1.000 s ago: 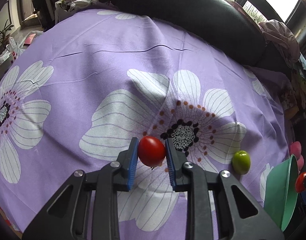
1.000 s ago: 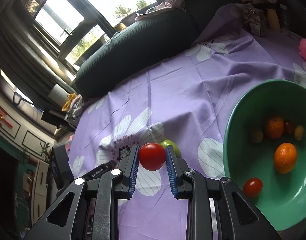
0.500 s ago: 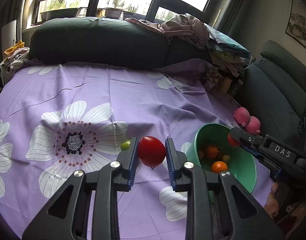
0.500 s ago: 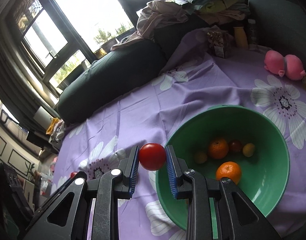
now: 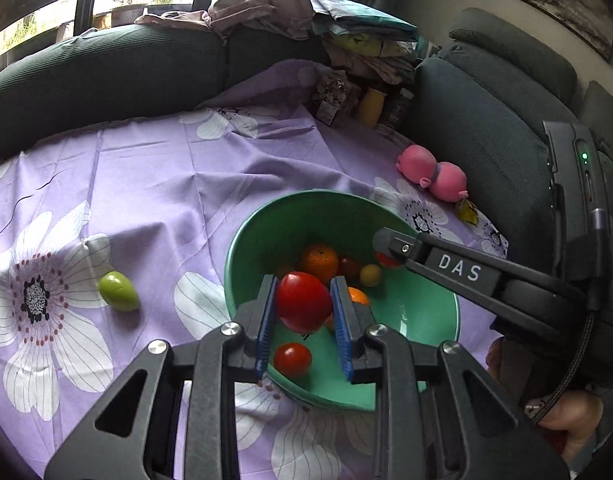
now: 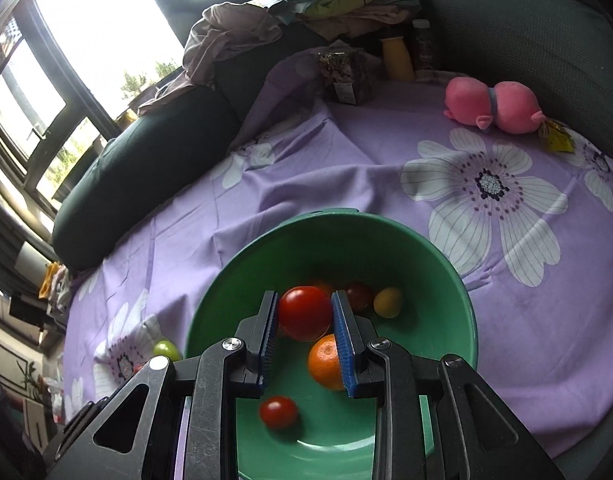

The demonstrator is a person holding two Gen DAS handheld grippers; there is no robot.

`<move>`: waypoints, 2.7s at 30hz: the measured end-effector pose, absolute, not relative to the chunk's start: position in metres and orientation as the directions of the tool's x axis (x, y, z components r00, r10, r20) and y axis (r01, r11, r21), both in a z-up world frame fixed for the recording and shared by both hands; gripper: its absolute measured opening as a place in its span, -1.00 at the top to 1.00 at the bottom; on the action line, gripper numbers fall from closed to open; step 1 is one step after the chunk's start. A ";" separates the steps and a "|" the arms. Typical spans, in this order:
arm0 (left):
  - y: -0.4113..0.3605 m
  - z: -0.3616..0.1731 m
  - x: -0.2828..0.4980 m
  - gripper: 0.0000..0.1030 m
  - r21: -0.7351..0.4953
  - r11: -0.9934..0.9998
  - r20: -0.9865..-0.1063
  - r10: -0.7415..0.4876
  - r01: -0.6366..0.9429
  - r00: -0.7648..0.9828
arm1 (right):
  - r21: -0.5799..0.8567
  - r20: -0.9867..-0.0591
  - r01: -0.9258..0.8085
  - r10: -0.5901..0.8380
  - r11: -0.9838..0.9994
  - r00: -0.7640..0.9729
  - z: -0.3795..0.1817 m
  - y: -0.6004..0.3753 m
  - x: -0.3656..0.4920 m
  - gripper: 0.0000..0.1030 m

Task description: Organize fruits

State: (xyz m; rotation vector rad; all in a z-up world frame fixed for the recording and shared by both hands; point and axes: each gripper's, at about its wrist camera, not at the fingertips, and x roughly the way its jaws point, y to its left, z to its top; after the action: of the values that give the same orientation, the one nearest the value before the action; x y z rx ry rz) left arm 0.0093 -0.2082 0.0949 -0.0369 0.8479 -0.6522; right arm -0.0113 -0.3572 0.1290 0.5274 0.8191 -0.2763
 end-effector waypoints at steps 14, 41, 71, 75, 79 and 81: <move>-0.218 0.081 0.010 0.44 -0.359 0.755 -0.701 -0.606 0.548 0.376 | 0.275 -0.790 0.518 -0.116 0.810 0.602 0.123 -0.368 -0.013 0.43; 0.035 0.057 0.041 -0.02 -0.334 0.939 -0.765 -0.215 -0.088 0.607 | 0.284 -0.768 0.058 0.190 0.957 0.611 0.129 -0.215 0.047 0.09; 0.047 0.036 0.048 -0.03 -0.320 0.938 -0.817 -0.202 -0.133 0.540 | 0.301 -0.868 -0.095 0.314 0.949 0.386 0.061 -0.148 0.077 0.23; 0.045 0.035 0.049 -0.03 -0.302 0.944 -0.823 -0.189 -0.130 0.536 | 0.316 -0.885 -0.114 0.336 0.942 0.324 0.053 -0.143 0.062 0.23; 0.043 0.034 0.048 -0.03 -0.293 0.948 -0.825 -0.185 -0.125 0.534 | 0.276 -0.906 -0.107 0.296 0.955 0.304 0.046 -0.138 0.064 0.23; 0.042 0.034 0.048 -0.03 -0.287 0.950 -0.827 -0.182 -0.122 0.531 | 0.281 -0.909 -0.097 0.298 0.955 0.291 0.043 -0.139 0.066 0.23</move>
State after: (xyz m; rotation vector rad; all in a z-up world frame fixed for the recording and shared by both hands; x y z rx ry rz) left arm 0.0479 0.0419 0.0337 -0.3295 1.0152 -0.0365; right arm 0.0656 -0.1393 0.0433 0.1846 1.2495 0.2652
